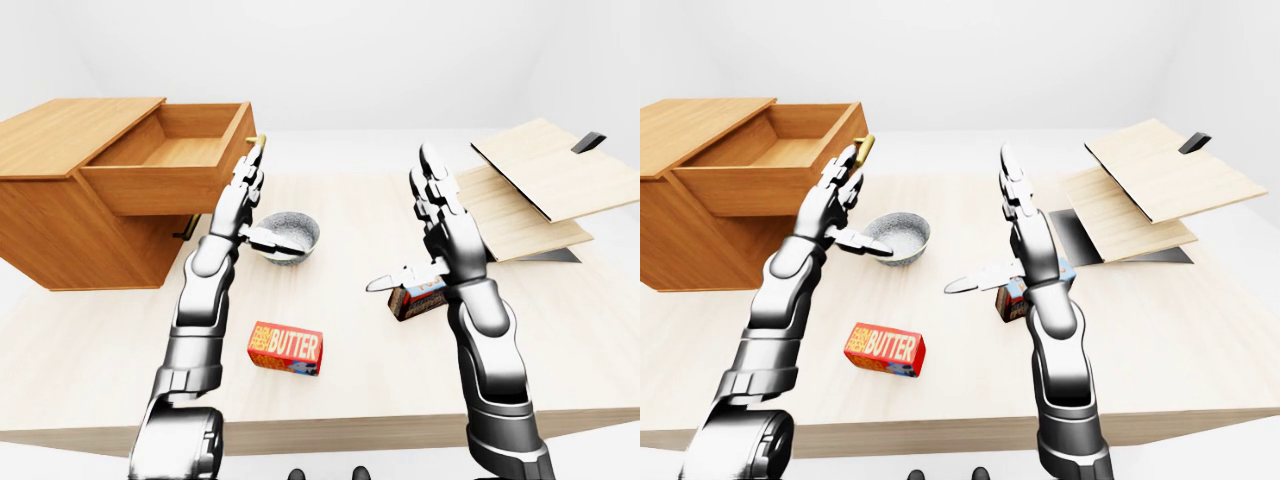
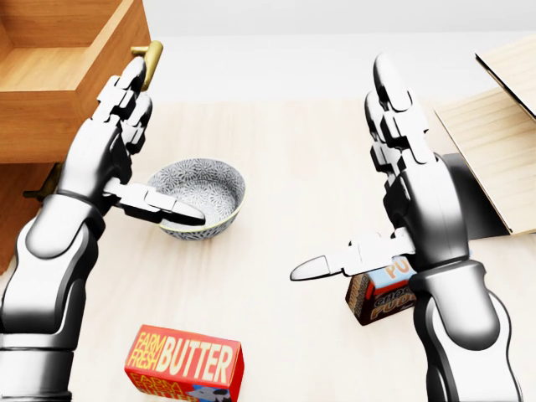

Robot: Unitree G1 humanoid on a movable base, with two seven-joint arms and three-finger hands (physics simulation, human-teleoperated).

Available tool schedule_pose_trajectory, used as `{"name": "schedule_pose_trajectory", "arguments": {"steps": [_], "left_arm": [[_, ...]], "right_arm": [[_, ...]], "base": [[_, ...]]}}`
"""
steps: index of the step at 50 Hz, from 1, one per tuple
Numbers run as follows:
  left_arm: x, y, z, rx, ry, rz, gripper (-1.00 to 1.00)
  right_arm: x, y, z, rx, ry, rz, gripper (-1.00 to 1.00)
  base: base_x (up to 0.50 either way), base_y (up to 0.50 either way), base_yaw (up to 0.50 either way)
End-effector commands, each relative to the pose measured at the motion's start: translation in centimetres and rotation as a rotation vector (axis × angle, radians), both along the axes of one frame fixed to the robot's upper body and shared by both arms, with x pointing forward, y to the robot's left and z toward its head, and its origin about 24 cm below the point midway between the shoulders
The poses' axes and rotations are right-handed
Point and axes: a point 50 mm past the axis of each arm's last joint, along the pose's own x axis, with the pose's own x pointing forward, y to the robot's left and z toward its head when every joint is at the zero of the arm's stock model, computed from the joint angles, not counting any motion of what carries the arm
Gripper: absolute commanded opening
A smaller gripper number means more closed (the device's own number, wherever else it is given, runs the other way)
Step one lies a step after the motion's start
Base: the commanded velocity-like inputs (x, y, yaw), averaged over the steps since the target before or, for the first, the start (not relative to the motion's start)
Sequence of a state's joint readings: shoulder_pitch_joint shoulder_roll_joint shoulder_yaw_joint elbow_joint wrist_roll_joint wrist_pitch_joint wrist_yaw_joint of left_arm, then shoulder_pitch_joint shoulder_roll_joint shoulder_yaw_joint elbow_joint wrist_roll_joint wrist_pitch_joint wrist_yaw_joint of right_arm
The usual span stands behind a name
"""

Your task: Close the top drawer of the cabinet.

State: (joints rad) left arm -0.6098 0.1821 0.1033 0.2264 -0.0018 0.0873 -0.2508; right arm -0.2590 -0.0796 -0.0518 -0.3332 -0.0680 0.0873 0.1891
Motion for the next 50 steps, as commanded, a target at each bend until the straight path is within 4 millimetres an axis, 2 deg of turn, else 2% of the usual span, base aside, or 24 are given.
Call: {"name": "schedule_pose_trajectory", "arguments": {"steps": [1, 11, 25, 39, 44, 50], "left_arm": [[3.5, 1.4, -4.4, -0.014, 0.286, 0.113, 1.0], [4.9, 3.7, -5.2, -0.035, 0.344, 0.238, 1.0], [4.9, 8.3, -3.0, -0.044, 0.299, 0.375, 1.0], [3.3, 13.7, -1.2, -0.036, 0.261, 0.508, 1.0], [2.1, 16.4, -0.7, -0.028, 0.25, 0.567, 1.0], [1.2, 18.6, 0.5, -0.073, 0.228, 0.63, 1.0]], "right_arm": [[-0.7, 0.0, -0.1, 0.017, -0.004, 0.004, 1.0], [-0.8, -0.2, -0.5, 0.026, 0.013, 0.003, 1.0], [-0.7, -0.7, -1.7, 0.03, 0.063, -0.013, 1.0], [-1.2, -0.8, -1.5, 0.022, 0.05, -0.021, 1.0], [-1.4, -0.9, -1.4, 0.017, 0.044, -0.025, 1.0], [-1.2, -0.7, -1.8, 0.019, 0.06, -0.025, 1.0]], "base": [[0.0, 0.0, 0.0], [0.0, 0.0, 0.0], [0.0, 0.0, 0.0], [0.0, 0.0, 0.0], [0.0, 0.0, 0.0], [0.0, 0.0, 0.0]]}}
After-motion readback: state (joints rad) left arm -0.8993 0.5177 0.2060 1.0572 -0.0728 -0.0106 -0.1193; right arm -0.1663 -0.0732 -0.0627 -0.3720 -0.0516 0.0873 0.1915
